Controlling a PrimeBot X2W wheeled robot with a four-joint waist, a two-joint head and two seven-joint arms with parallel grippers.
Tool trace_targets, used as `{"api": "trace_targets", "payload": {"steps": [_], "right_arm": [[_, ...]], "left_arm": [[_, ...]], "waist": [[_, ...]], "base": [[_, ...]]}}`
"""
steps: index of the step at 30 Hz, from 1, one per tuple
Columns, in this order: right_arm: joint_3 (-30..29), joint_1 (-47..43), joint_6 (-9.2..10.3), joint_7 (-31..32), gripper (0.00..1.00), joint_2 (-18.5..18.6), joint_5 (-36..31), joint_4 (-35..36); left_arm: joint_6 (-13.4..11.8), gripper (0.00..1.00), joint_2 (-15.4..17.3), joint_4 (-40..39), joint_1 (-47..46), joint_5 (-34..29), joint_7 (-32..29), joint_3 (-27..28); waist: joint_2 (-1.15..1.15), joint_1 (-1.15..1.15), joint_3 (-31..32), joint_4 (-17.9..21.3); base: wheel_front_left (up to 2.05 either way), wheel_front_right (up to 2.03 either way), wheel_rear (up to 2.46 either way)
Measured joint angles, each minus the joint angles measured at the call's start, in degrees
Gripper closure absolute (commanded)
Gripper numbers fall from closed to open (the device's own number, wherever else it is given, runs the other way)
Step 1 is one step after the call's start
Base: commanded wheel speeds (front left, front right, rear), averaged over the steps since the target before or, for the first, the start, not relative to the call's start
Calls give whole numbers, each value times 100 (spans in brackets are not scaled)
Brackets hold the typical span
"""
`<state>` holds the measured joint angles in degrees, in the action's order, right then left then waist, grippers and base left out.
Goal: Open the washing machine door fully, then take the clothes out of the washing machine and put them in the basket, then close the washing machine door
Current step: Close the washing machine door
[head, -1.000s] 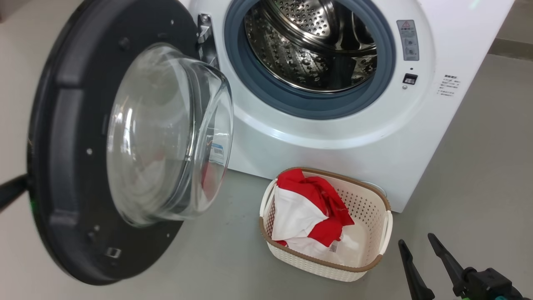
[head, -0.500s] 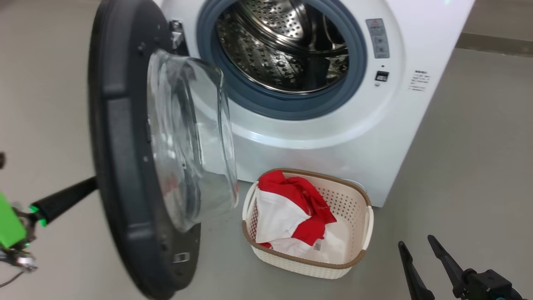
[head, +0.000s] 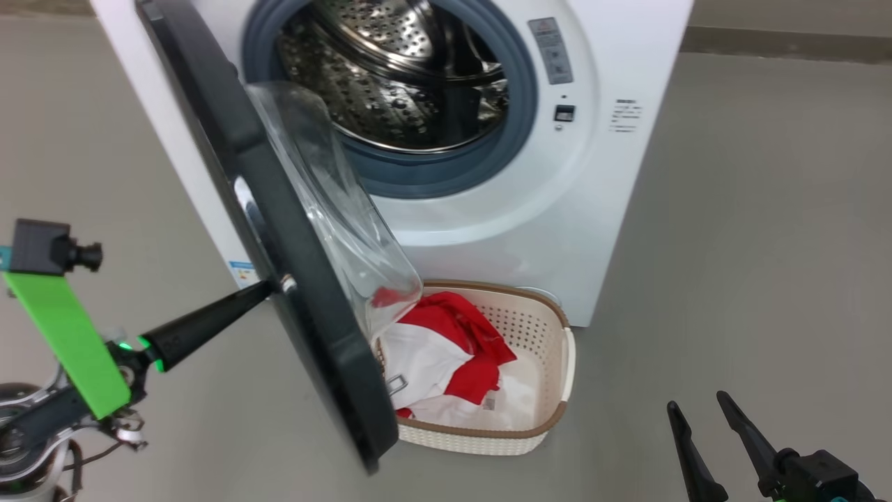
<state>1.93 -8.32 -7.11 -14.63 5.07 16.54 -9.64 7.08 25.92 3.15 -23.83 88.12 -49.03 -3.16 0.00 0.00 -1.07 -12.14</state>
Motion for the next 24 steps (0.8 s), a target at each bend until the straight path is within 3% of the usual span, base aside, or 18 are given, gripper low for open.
{"api": "trace_targets", "payload": {"steps": [11,20,24], "right_arm": [[-70,8,0,0,0,-30,0,33],[-98,10,0,0,0,-76,2,29],[-62,10,0,0,0,-82,10,5]], "left_arm": [[1,100,-207,-41,-255,-76,300,-215],[1,99,-183,-20,-229,-76,537,-222],[1,80,-181,15,-14,-75,732,-171]], "waist": [[0,0,-140,464],[0,0,-164,377],[0,0,-109,255]], "base": [[0,0,0],[0,0,0],[0,0,0]]}}
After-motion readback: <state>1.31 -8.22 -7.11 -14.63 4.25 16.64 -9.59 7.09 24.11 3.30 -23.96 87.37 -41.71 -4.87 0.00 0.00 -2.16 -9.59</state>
